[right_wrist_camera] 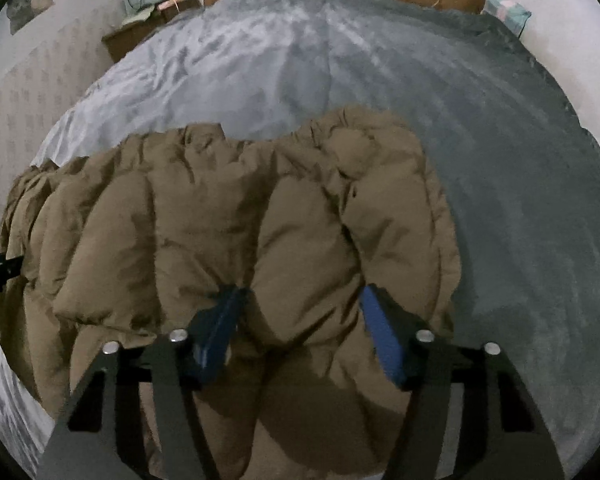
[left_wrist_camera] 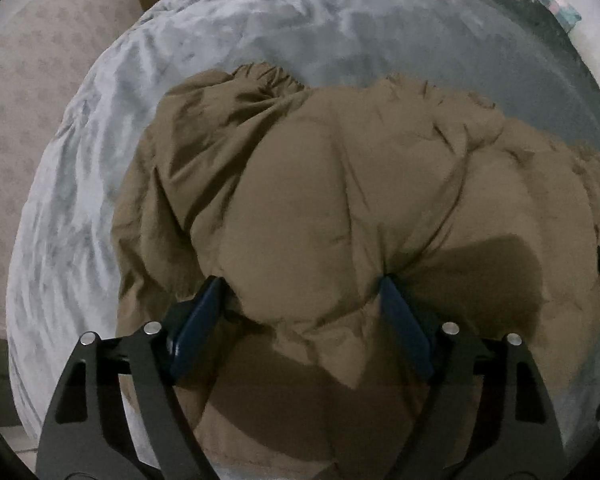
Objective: Fold large clothes
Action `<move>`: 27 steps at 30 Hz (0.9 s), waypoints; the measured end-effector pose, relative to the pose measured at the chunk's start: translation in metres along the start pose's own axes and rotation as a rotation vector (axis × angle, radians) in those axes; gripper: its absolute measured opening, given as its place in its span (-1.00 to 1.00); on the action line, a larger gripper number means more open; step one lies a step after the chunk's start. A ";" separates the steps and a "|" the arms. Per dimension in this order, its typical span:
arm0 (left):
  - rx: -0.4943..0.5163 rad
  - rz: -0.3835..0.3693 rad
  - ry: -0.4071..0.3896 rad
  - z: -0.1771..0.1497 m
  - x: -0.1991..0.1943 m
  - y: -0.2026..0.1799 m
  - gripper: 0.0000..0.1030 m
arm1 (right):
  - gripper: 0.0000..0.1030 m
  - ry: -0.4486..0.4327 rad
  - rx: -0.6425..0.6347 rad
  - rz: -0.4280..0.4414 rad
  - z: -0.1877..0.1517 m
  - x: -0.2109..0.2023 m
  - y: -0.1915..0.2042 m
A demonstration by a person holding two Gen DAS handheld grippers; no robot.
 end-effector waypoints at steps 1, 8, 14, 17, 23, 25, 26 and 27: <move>0.011 0.006 0.013 0.003 0.003 -0.002 0.57 | 0.05 0.010 0.003 -0.001 0.002 0.003 0.000; 0.046 0.056 0.070 0.026 0.030 -0.014 0.60 | 0.01 0.098 0.018 -0.034 0.019 0.037 0.005; 0.064 0.059 0.118 0.043 0.051 -0.017 0.67 | 0.02 0.175 0.031 -0.019 0.034 0.063 0.002; 0.077 0.078 0.133 0.049 0.059 -0.020 0.72 | 0.03 0.206 0.043 -0.010 0.038 0.072 0.001; 0.097 0.091 0.146 0.059 0.071 -0.023 0.80 | 0.03 0.242 0.035 -0.024 0.046 0.090 0.006; 0.094 0.094 0.146 0.060 0.074 -0.023 0.81 | 0.04 0.243 0.032 -0.030 0.047 0.092 0.007; 0.093 0.095 0.146 0.060 0.074 -0.022 0.81 | 0.04 0.244 0.035 -0.030 0.047 0.093 0.007; 0.091 0.096 0.146 0.060 0.073 -0.022 0.81 | 0.04 0.246 0.044 -0.026 0.047 0.092 0.007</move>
Point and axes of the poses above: each gripper's, at about its wrist camera, not at the fingertips, and x roughly the way its jaws point, y to its left, z to its top, the point moved 3 cm from there along x, roughly the way its jaws point, and after that the axes turned 10 degrees about y, right-handed, at the moved point
